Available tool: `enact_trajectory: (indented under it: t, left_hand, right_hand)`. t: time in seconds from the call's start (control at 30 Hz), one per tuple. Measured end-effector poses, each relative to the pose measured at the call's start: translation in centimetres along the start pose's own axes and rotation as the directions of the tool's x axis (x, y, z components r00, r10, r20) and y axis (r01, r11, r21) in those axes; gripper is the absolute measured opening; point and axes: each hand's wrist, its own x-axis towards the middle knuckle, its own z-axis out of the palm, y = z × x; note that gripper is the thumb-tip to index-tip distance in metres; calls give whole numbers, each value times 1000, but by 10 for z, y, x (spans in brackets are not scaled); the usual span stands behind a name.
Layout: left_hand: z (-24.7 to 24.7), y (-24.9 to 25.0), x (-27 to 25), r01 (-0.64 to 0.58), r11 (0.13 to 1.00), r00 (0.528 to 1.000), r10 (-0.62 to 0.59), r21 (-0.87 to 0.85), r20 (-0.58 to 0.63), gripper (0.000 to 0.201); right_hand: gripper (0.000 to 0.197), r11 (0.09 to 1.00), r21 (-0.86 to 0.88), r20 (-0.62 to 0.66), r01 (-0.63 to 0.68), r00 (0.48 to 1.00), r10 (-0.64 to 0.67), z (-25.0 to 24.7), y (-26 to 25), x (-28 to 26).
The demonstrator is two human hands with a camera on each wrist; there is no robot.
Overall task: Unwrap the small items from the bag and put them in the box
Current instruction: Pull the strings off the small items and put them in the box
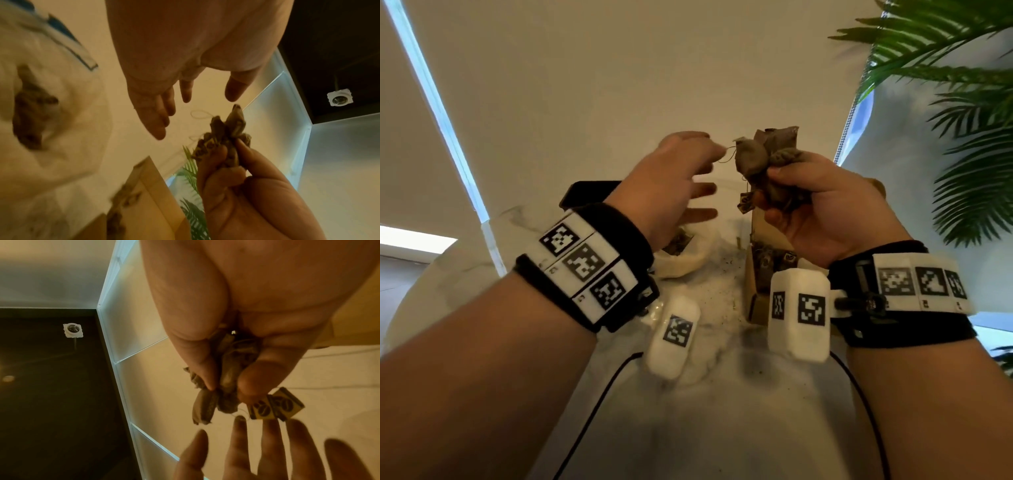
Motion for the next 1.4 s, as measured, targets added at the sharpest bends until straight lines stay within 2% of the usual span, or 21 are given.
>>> enact_trajectory:
  t: [0.13,0.23,0.33,0.43,0.53,0.63,0.77,1.0,1.1,1.23,1.4]
  left_hand:
    - [26,-11,0,151,980,976,-127,-129,179,54]
    - [35,-24,0,286,916,936,-206,-280,284,56]
    - [34,-38,2,367,873,895,-237,-321,379,42]
    - [26,-45,5,396,886,881,-292,-241,372,31]
    - [20,-47,6,431,885,858,-342,-176,383,29]
    - [21,-47,6,419,897,859,-342,-140,380,29]
    - [22,-52,7,389,905,881,-311,-172,357,27]
    - [22,-62,6,370,906,910,-310,-204,274,24]
    - [23,-63,9,399,882,910,-346,-253,229,29]
    - [25,-62,11,408,869,909,-357,-280,216,27]
    - [20,-59,15,345,886,939,-328,-310,108,18]
  right_hand:
    - [30,996,-75,25,-48,998,51,-11,13,-9]
    - [33,990,-114,10,-84,996,86,-14,23,-9]
    - [31,967,-241,-15,-78,997,77,-14,32,-5]
    - [31,911,-409,-24,-51,999,45,-15,38,-2]
    - [27,758,-652,-4,-2,1000,-1,-14,39,-3]
    - [27,699,-715,10,12,1000,-7,-9,38,-7]
    - [45,648,-762,4,22,1000,-29,-5,38,-7]
    - [50,721,-691,-75,-42,997,-13,-5,44,-2]
    - [46,809,-587,-119,-19,991,-63,-6,53,1]
    - [42,872,-488,-108,46,988,-113,-4,56,-1]
    - [31,824,-555,-167,117,954,-248,-10,54,-1]
